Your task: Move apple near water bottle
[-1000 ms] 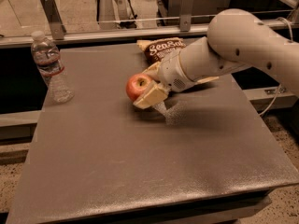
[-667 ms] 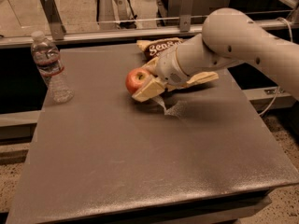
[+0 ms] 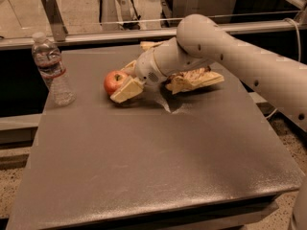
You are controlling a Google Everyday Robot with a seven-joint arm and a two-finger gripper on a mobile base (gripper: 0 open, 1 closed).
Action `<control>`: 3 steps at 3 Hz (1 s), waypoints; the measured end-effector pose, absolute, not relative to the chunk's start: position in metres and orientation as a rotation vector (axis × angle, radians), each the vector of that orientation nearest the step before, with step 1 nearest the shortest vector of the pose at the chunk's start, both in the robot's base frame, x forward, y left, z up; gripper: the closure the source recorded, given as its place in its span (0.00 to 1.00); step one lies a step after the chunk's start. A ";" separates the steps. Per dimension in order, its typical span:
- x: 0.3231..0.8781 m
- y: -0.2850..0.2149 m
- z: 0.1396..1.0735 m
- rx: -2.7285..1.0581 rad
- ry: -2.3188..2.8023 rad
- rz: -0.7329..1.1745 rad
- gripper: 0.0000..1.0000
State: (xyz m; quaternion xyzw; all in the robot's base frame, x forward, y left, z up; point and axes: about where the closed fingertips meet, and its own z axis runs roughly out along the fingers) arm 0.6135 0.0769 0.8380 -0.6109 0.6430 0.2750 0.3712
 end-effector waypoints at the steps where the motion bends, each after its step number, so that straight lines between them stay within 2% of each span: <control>1: 0.620 0.110 0.837 -1.612 1.615 0.782 1.00; 3: 0.624 0.143 0.849 -1.691 1.564 0.859 1.00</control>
Offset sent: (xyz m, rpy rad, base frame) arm 0.0181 0.0745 0.0148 0.0268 0.0539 0.1738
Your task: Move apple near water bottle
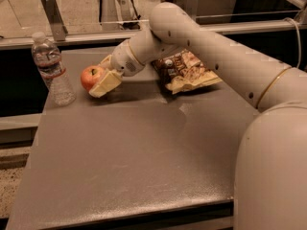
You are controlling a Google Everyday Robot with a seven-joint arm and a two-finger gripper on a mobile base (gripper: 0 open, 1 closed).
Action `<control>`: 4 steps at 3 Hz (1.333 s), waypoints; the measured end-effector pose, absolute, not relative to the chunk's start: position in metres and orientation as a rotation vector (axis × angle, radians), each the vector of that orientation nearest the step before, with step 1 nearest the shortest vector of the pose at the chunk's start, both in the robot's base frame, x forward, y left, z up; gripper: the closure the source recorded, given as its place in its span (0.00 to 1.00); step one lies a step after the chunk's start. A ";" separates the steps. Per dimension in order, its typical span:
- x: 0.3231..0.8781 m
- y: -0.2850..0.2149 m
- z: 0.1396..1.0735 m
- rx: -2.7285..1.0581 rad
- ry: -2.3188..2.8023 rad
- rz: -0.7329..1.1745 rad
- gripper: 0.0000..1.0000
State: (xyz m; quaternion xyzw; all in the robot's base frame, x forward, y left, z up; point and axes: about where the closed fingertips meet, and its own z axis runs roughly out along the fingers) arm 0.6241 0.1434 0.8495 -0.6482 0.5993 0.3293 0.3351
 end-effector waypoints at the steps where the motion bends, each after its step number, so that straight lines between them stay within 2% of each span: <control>1: 0.621 0.148 0.842 -1.721 1.587 0.912 1.00; 2: 0.617 0.150 0.832 -1.741 1.616 0.962 0.82; 3: 0.615 0.152 0.827 -1.750 1.629 0.988 0.59; 4: 0.615 0.152 0.828 -1.750 1.629 0.989 0.27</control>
Offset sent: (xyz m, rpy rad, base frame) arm -0.0101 0.0039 -0.0281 -0.0529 0.1594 0.0653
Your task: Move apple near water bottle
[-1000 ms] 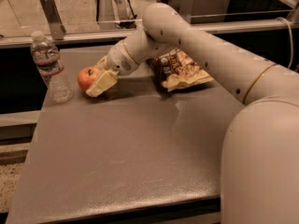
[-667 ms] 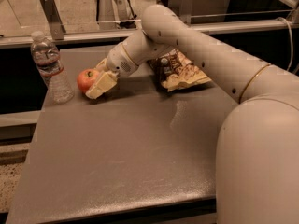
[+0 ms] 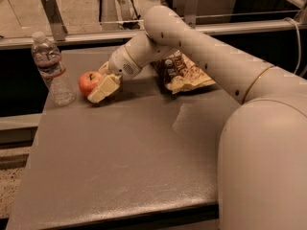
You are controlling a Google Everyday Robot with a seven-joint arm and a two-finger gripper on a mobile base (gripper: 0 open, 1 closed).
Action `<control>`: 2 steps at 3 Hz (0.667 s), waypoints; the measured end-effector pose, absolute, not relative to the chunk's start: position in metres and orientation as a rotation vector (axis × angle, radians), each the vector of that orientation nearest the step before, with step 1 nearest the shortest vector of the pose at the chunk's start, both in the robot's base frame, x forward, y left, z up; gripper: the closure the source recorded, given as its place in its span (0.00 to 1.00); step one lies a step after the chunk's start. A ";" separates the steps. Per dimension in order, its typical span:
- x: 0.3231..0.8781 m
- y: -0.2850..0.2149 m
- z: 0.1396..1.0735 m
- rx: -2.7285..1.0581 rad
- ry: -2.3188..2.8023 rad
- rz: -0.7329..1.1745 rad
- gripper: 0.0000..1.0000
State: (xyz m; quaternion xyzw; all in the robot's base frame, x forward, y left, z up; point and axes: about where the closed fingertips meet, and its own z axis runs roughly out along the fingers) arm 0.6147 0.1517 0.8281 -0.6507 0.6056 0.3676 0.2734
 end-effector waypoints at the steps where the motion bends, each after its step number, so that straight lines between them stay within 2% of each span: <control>1: 0.615 0.152 0.828 -1.750 1.629 0.989 0.05; 2: 0.613 0.150 0.828 -1.752 1.631 0.997 0.00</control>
Offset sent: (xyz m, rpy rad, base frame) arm -0.0036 -0.0114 0.0018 0.0003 0.0185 0.0014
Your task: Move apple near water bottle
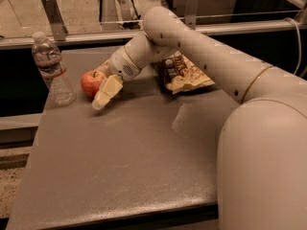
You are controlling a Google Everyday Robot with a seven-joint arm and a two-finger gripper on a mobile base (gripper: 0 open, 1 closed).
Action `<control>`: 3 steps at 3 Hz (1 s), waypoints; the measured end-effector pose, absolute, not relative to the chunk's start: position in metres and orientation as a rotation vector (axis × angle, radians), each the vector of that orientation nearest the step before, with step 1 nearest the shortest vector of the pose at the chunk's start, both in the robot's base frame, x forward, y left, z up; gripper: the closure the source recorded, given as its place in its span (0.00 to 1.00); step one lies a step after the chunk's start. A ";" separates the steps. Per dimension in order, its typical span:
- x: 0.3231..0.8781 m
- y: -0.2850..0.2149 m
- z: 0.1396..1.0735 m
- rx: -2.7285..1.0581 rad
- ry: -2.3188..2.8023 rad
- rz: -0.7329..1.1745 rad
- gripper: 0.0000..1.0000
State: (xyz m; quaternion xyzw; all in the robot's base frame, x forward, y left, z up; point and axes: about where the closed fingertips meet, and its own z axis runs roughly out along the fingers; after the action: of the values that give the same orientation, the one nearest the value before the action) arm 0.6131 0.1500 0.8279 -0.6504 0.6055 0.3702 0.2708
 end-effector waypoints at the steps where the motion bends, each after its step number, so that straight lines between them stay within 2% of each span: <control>1: 0.614 0.135 0.832 -1.734 1.642 0.981 0.00; 3: 0.626 0.053 0.877 -1.642 1.639 0.819 0.00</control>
Offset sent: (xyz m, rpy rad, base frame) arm 0.0160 -0.1137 0.0480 -0.0148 -0.1213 -0.1624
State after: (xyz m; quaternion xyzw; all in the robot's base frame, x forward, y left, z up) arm 0.6265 0.0526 0.8770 -0.6291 0.6278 0.3138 0.3340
